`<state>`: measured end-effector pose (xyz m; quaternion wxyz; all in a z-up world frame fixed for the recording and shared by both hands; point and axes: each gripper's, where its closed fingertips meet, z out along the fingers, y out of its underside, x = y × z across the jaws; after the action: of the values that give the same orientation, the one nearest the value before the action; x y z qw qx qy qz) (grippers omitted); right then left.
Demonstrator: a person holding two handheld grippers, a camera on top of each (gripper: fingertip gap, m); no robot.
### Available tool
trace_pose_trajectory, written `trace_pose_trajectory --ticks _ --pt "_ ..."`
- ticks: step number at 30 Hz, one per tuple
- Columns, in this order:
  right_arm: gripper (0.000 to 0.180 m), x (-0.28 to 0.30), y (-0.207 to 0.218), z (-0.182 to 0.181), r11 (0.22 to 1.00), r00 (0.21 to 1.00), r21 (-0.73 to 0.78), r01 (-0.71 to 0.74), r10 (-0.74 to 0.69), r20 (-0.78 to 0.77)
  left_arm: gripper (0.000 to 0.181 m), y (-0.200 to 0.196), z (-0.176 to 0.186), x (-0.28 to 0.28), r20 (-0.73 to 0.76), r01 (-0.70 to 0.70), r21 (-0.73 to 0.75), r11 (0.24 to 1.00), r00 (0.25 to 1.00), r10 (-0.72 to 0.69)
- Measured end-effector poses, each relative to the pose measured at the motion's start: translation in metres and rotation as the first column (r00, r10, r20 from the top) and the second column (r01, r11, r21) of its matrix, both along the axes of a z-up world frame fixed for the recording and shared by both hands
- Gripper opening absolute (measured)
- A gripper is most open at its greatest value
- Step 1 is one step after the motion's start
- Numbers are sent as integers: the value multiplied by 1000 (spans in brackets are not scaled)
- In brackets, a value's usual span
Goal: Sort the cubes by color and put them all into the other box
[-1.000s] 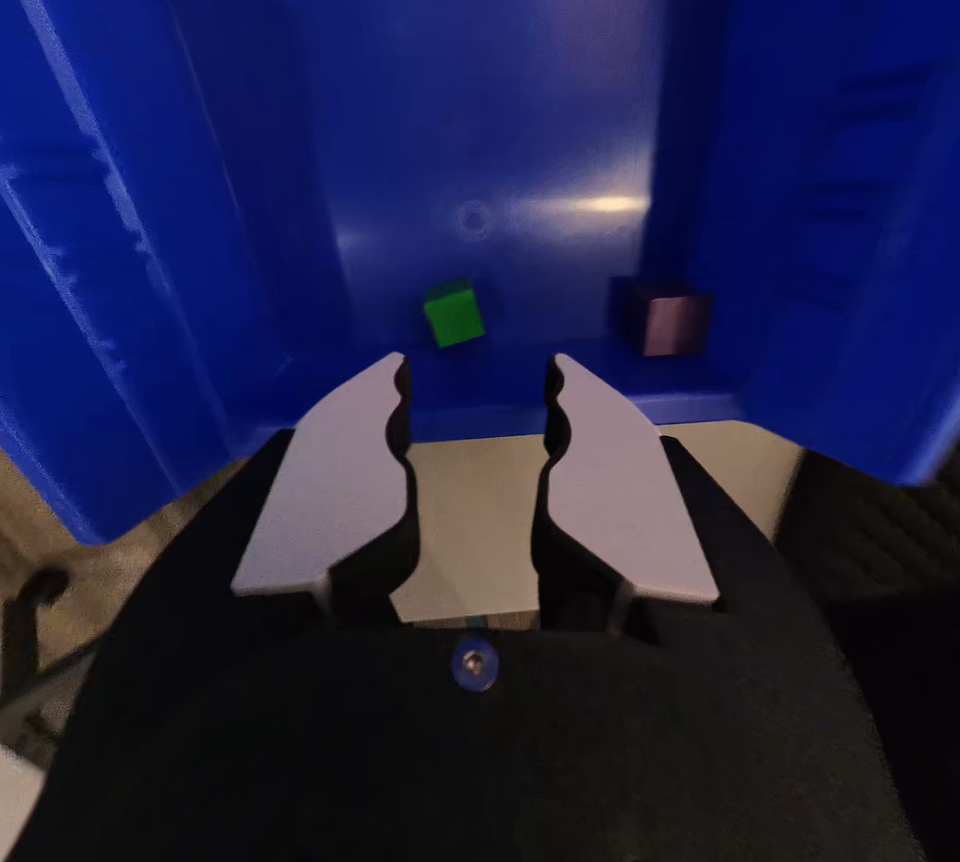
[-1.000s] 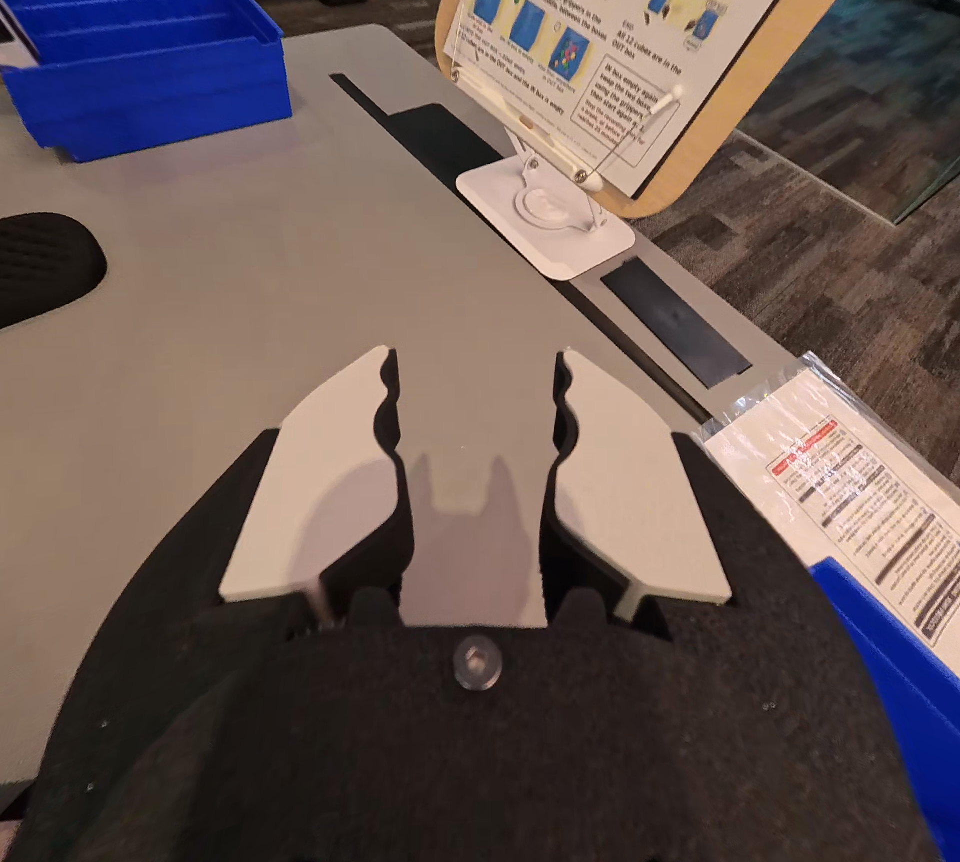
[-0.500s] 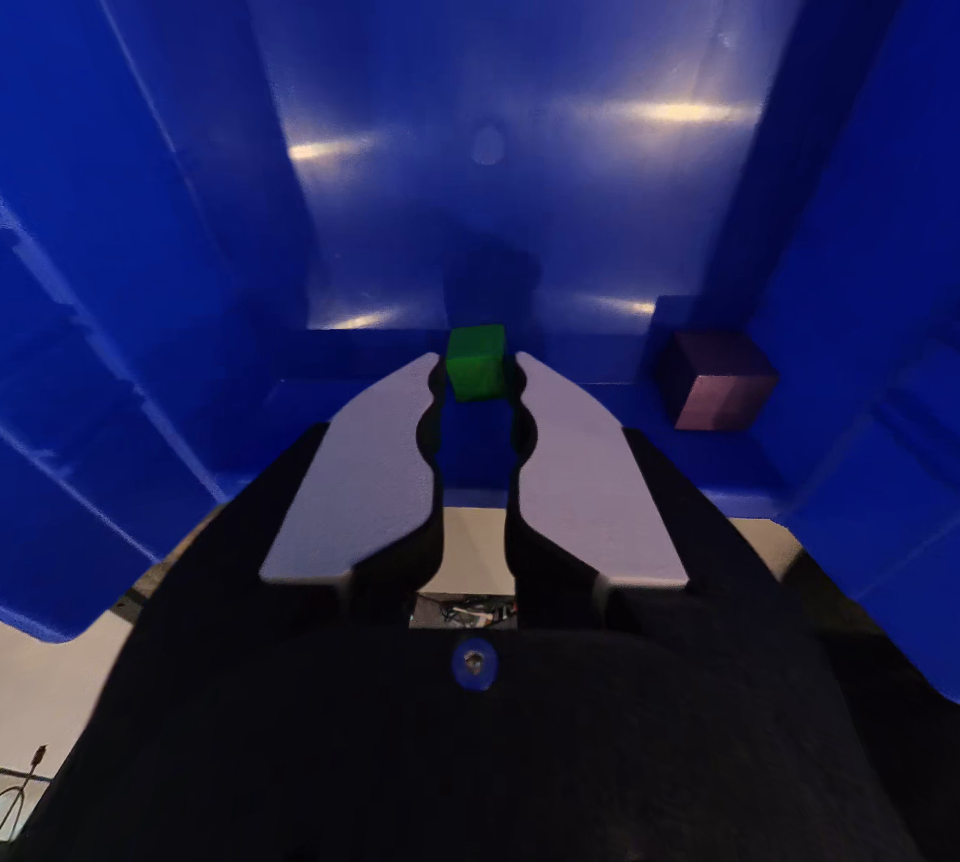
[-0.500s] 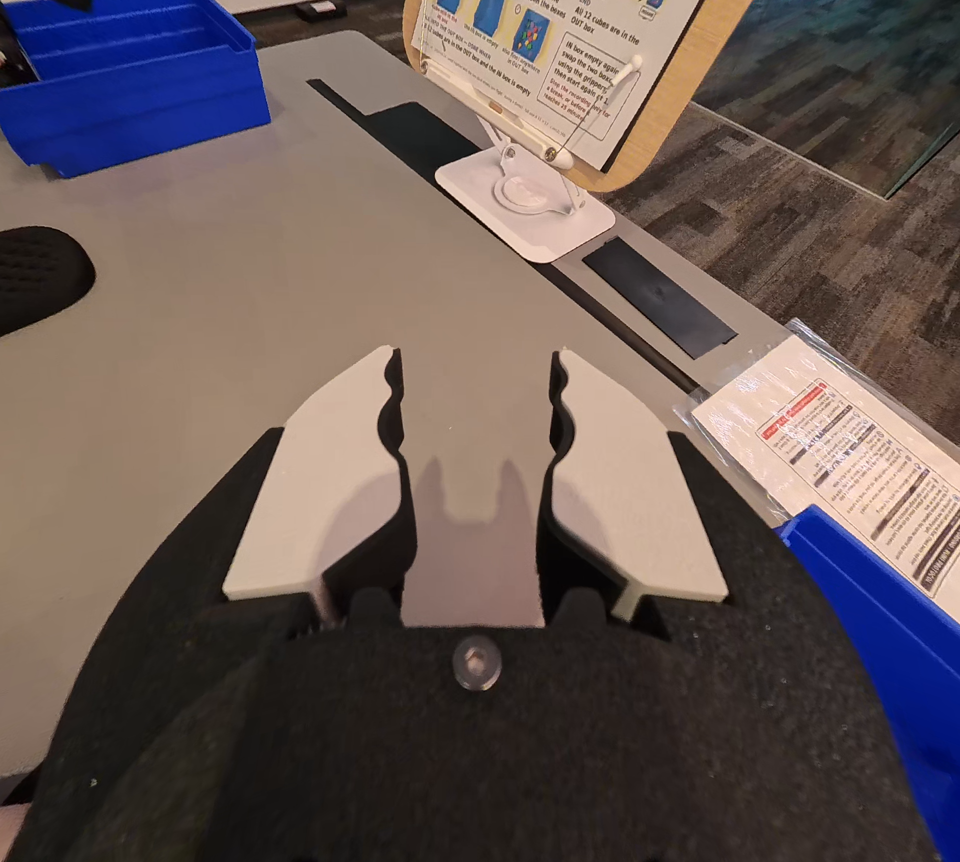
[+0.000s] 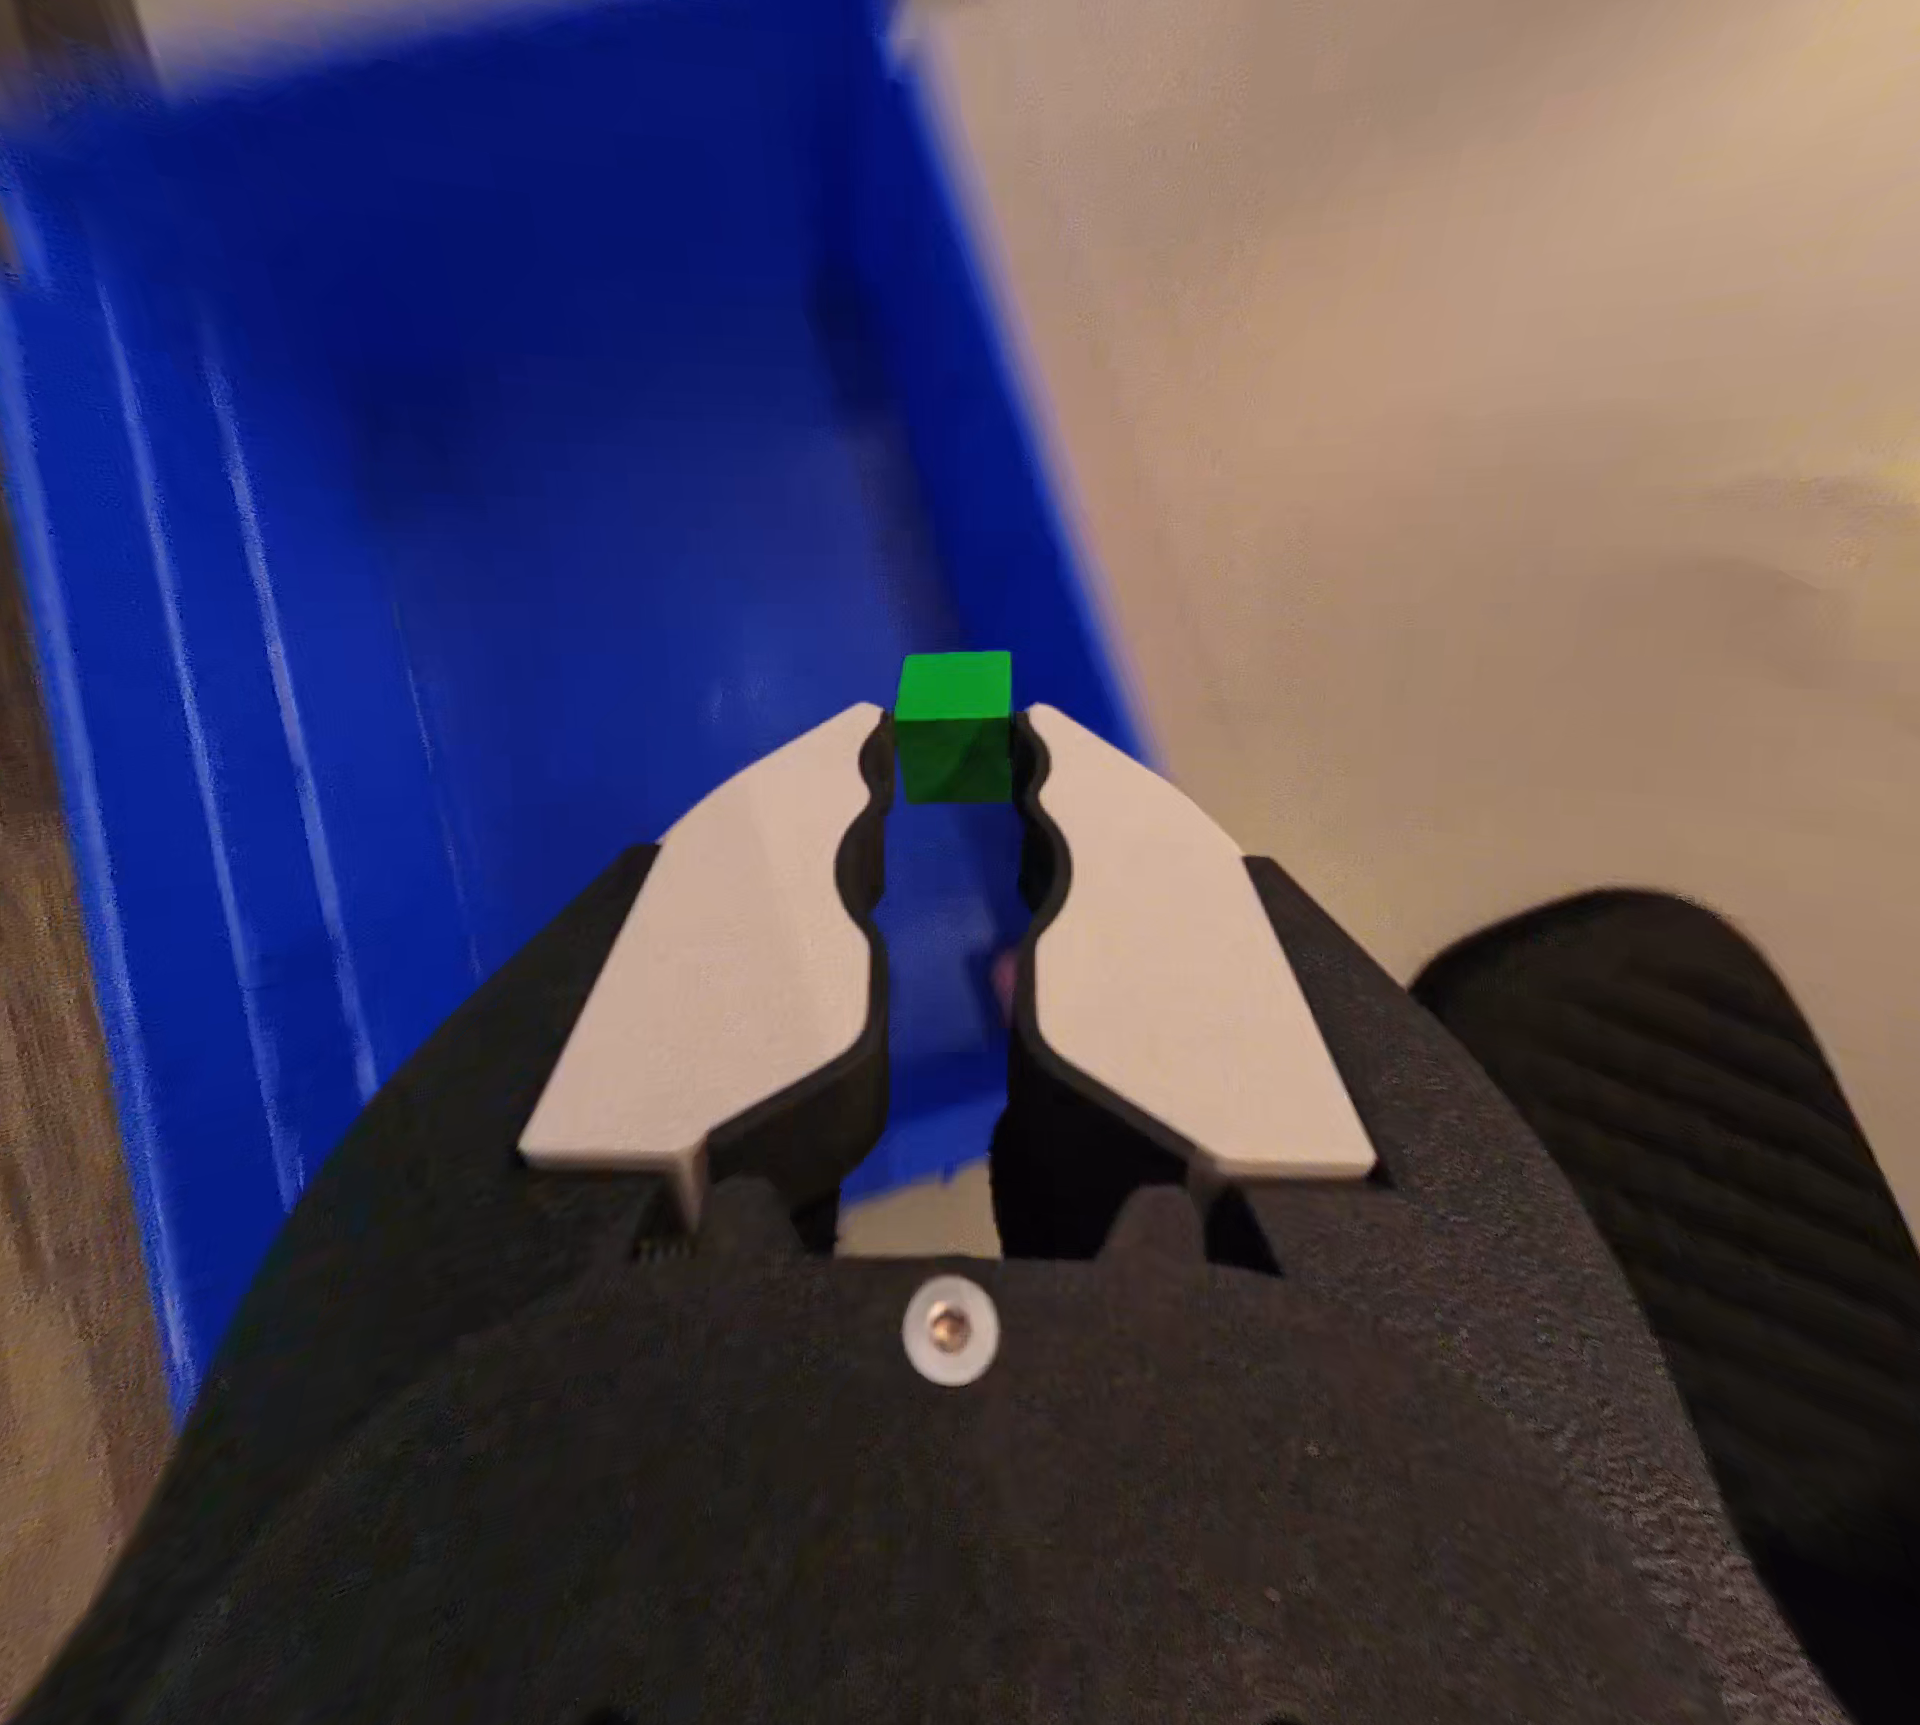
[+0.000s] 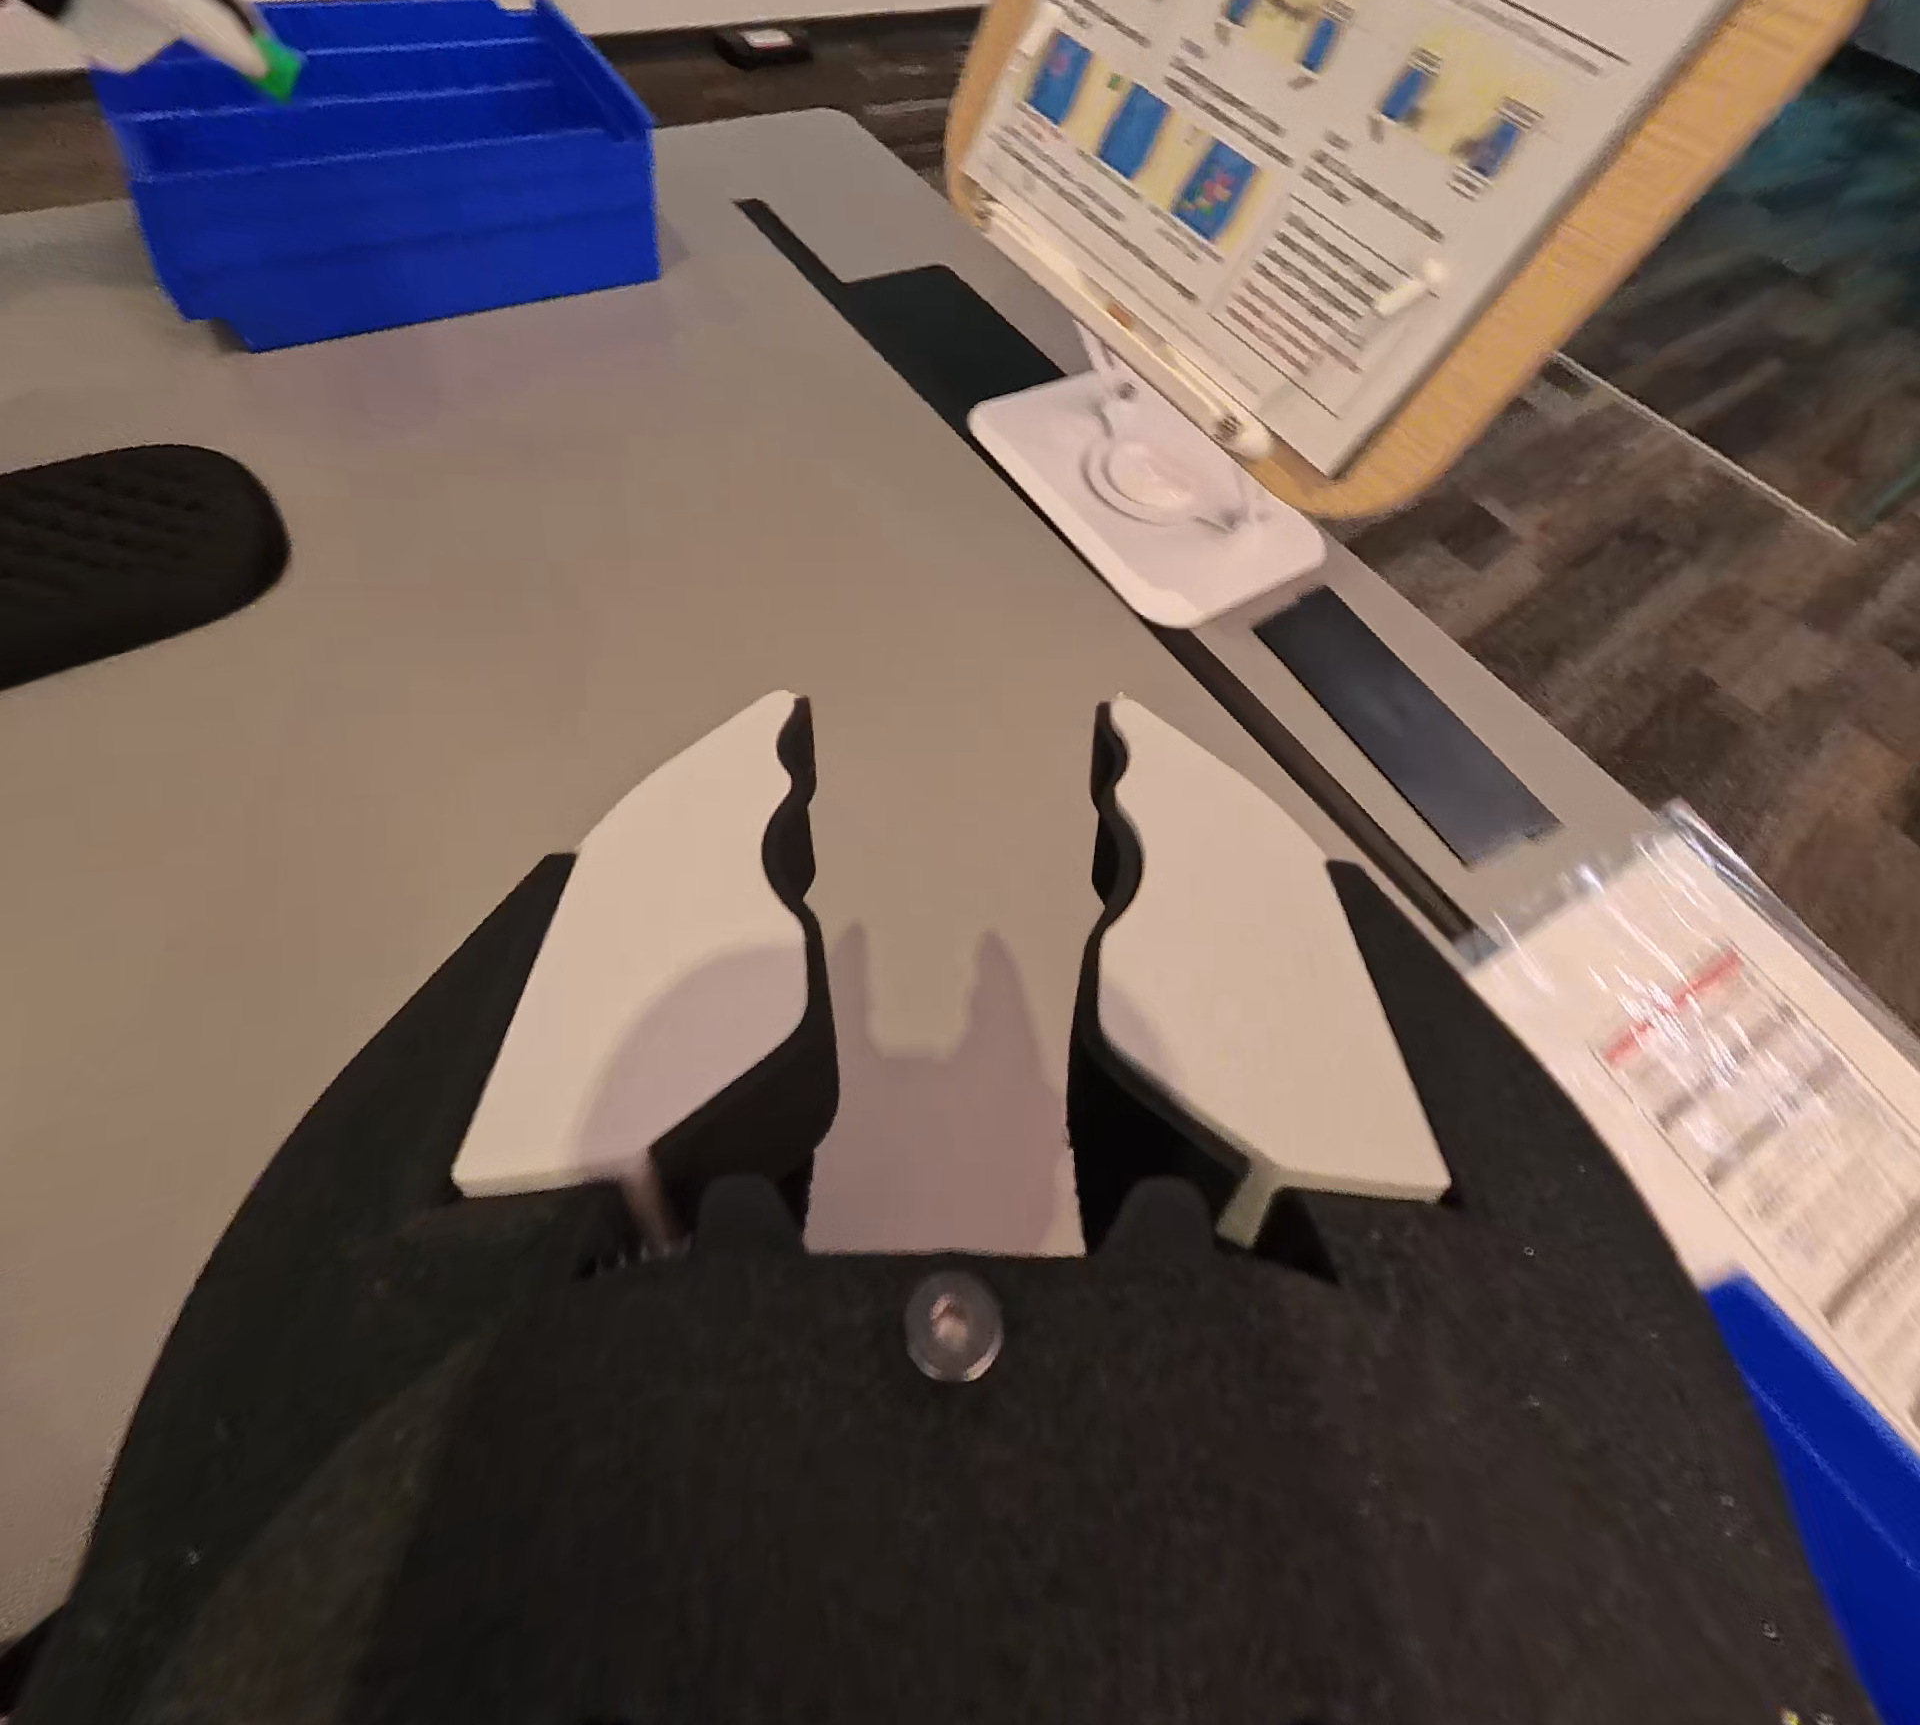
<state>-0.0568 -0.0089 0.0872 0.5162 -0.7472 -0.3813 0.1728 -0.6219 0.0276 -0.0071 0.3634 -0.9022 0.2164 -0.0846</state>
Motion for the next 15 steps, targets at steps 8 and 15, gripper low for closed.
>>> trace_pose_trajectory --ticks 8,15 --pt "50 -149 -17 24 933 881 -93 -347 290 -373 21 -53 104 215 -176 466 663 586 857 -484" --pt "46 -198 -34 18 800 715 -250 -545 288 -636 21 -86 114 341 -341 586 764 271 722 -602"
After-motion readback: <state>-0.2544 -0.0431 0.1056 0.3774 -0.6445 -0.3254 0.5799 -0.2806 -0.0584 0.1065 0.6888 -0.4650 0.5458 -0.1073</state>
